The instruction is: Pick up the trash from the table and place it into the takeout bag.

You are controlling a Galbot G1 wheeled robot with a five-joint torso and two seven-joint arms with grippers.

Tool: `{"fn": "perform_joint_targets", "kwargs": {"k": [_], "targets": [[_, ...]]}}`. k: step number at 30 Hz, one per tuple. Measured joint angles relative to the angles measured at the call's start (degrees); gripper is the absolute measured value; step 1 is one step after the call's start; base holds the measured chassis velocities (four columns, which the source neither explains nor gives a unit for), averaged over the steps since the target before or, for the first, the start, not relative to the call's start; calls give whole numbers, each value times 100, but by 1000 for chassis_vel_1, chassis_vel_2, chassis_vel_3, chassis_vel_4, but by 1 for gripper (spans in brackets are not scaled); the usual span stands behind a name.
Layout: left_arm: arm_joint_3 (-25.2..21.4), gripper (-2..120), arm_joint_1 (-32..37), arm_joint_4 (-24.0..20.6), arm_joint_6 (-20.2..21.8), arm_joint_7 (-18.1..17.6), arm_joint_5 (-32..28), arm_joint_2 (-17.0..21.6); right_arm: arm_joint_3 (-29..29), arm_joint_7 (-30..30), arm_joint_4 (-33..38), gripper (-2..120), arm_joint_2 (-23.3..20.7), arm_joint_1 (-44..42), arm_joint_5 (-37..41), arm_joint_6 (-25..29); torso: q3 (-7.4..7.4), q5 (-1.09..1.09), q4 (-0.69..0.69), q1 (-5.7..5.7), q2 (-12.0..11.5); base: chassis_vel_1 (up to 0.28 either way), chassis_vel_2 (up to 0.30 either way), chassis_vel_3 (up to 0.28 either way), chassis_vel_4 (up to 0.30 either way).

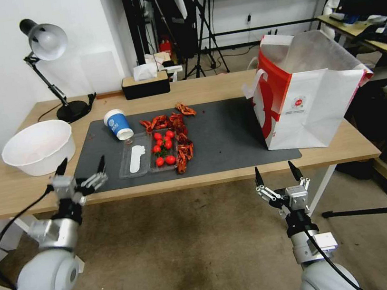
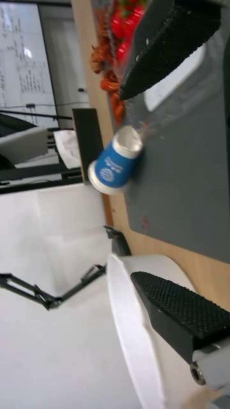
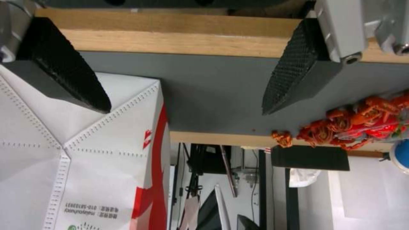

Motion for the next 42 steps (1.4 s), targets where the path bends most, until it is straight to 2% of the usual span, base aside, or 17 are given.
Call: {"fn": "perform_joint_targets", "kwargs": {"k": [9,12,17,23,27,29,31,33,35,36,38,39,40,42], "targets": [[-154,100,423,242,-589,-5,188,-325,11,11,-6,91,82,-20,-6,6,0,2,0,0,0,0,0,0,0],[-146,100,454,467,-852,-9,342,-420,23,15,-12,92,97,-26,-16,6,0,1,0,0,-1,0,0,0,0],[-84,100,427,599,-938,-16,394,-444,30,17,-12,92,106,-38,-27,6,1,1,0,0,-1,0,0,0,0],[-85,100,384,538,-916,-15,371,-364,43,21,-12,92,107,-46,-29,5,1,0,0,1,-1,0,0,0,0],[-39,100,257,335,-635,-10,231,-203,43,22,-41,92,105,-33,-29,4,1,1,1,1,-1,0,0,0,0],[52,100,76,218,-329,-15,85,-61,43,22,-42,92,105,-22,-30,0,1,2,-1,1,-1,0,0,0,0],[320,100,-325,107,179,-87,-148,177,41,22,-41,92,101,-19,-32,-11,1,0,0,1,-1,0,0,0,0],[448,100,-510,84,339,-136,-261,255,41,22,-37,92,99,-21,-33,-15,1,2,-1,1,-1,0,0,0,0],[545,100,-658,76,450,-165,-352,303,41,22,-33,92,98,-24,-35,-18,1,3,-3,1,-1,0,0,0,0],[694,100,-868,76,602,-224,-497,371,43,22,-20,92,94,-35,-37,-23,1,0,1,1,-1,0,0,0,0],[1007,100,-1365,151,921,-329,-885,508,48,23,24,92,94,-64,-42,-33,1,1,-2,1,-1,0,0,0,0],[1007,100,-1365,151,921,-329,-885,508,48,23,24,92,94,-64,-42,-33,1,1,-2,1,-1,0,0,0,0],[1281,100,-1800,315,1219,-418,-1257,620,62,23,67,92,95,-92,-45,-52,1,0,-2,2,-1,0,0,0,0],[1353,100,-1919,373,1304,-442,-1344,653,71,24,79,92,95,-98,-45,-57,1,-1,-2,2,-1,0,0,0,0]]}}
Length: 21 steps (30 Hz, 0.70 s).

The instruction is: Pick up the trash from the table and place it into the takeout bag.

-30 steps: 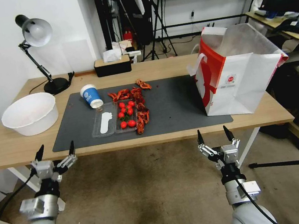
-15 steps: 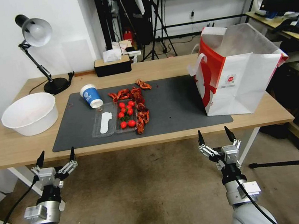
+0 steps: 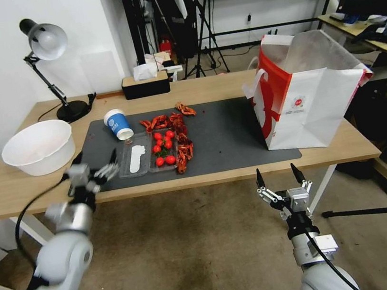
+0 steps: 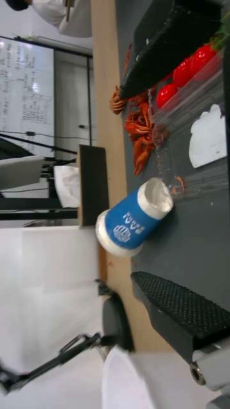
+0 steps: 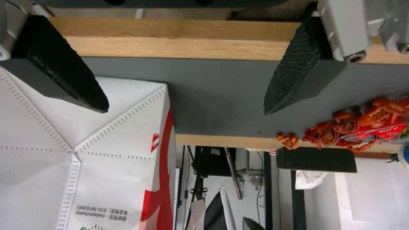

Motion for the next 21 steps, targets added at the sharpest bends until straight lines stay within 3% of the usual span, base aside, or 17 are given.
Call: {"fn": "perform_joint_targets", "kwargs": {"k": [3,7,10,21], "targets": [[572,100,-878,477,602,-344,-554,233,58,8,74,92,-1,-21,-2,-43,0,-3,3,0,0,0,0,0,0],[824,100,-1337,724,929,-548,-764,311,66,11,84,92,2,-24,-3,-54,0,5,2,0,0,0,0,0,0],[1178,100,-2026,1177,1260,-795,-1103,330,73,14,91,92,3,-19,-4,-66,0,3,2,0,0,0,0,0,0],[1984,100,-3270,2355,1627,-1055,-1507,173,110,26,91,92,21,-19,-4,-73,0,3,2,0,0,0,0,0,0]]}}
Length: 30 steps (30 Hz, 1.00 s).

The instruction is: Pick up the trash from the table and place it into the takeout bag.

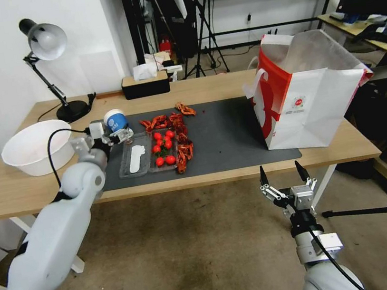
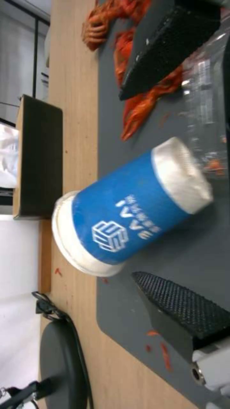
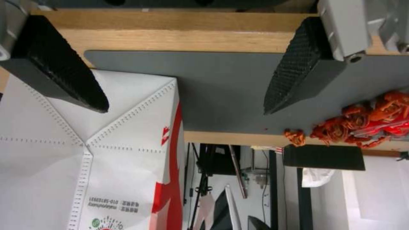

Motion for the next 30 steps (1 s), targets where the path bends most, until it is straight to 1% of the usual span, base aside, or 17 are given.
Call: {"fn": "perform_joint_targets", "kwargs": {"k": [8,9,11,13,15,17,18,21,22,25,26,27,28,29,30], "targets": [[364,100,-495,570,114,-143,16,-204,54,12,-11,92,-6,7,12,0,0,-3,0,0,0,0,0,0,0],[406,97,-560,653,156,-187,33,-230,61,16,-11,92,-6,7,16,0,0,-1,0,-1,0,0,0,0,0],[418,96,-581,683,179,-212,46,-239,65,16,-11,92,-6,6,16,0,0,-2,0,-1,0,0,0,0,0],[455,85,-647,798,262,-303,87,-271,69,19,-11,92,0,3,18,0,0,-2,0,-1,0,0,0,0,0],[457,84,-652,810,266,-310,94,-274,70,19,-11,92,1,3,18,1,0,-2,0,-1,0,0,0,0,0],[470,74,-668,836,353,-356,120,-277,70,21,-11,92,9,3,18,2,0,-2,1,-1,0,0,0,0,0],[470,74,-668,836,353,-356,120,-277,70,21,-11,92,9,3,18,2,0,-2,1,-1,0,0,0,0,0],[489,58,-682,845,441,-399,140,-270,67,20,-12,92,14,2,19,4,-1,-2,0,-1,1,0,0,0,0],[489,58,-682,845,441,-399,140,-270,67,20,-12,92,14,2,19,4,-1,-2,0,-1,1,0,0,0,0],[523,43,-703,846,498,-437,142,-263,63,20,-13,92,21,-6,18,9,-1,-2,1,-1,1,0,0,0,0],[523,43,-703,846,498,-437,142,-263,63,20,-13,92,21,-6,18,9,-1,-2,1,-1,1,0,0,0,0],[528,40,-708,846,501,-439,142,-263,63,20,-13,92,21,-8,17,10,-1,-2,0,-1,1,0,0,0,0],[537,34,-716,846,505,-442,143,-264,63,20,-13,92,22,-12,18,12,-1,-2,0,-1,1,0,0,0,0],[537,34,-716,846,505,-442,143,-264,63,20,-13,92,22,-12,18,12,-1,-2,0,-1,1,0,0,0,0],[540,30,-719,846,503,-442,144,-264,63,20,-13,92,22,-14,17,12,-1,-2,0,-1,1,0,0,0,0]]}}
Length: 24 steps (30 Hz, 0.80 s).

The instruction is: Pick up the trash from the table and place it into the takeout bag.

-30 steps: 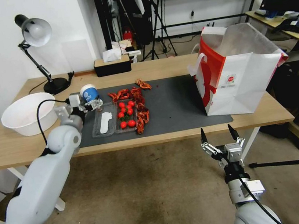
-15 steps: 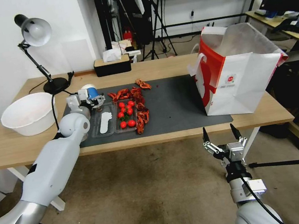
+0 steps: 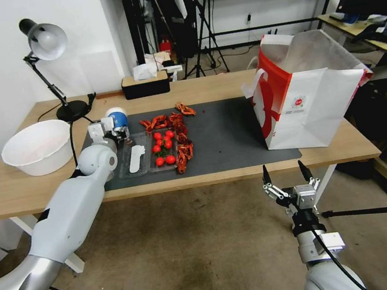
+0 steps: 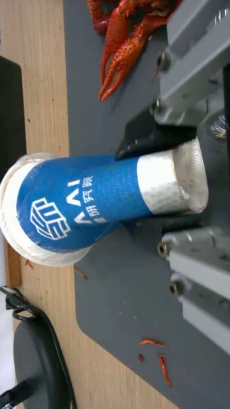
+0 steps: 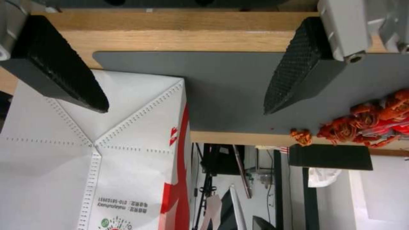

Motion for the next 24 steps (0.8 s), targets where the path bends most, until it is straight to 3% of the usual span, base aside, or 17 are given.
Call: {"fn": "perform_joint_targets", "kwargs": {"k": [3,7,20,24], "targets": [[15,15,-6,0,-145,26,54,1,1,0,2,92,-4,-2,-1,4,1,-2,0,0,0,0,0,0,0],[9,10,-7,-43,-323,135,104,19,2,1,3,92,-6,3,-1,5,1,-1,0,0,0,0,0,0,0],[22,9,-90,-234,-654,419,201,96,-4,1,2,92,-4,20,-2,5,1,0,1,0,0,0,0,0,0],[218,9,-281,-534,-975,753,132,176,-8,1,1,92,0,26,-3,4,0,1,0,0,0,0,0,0,0]]}}
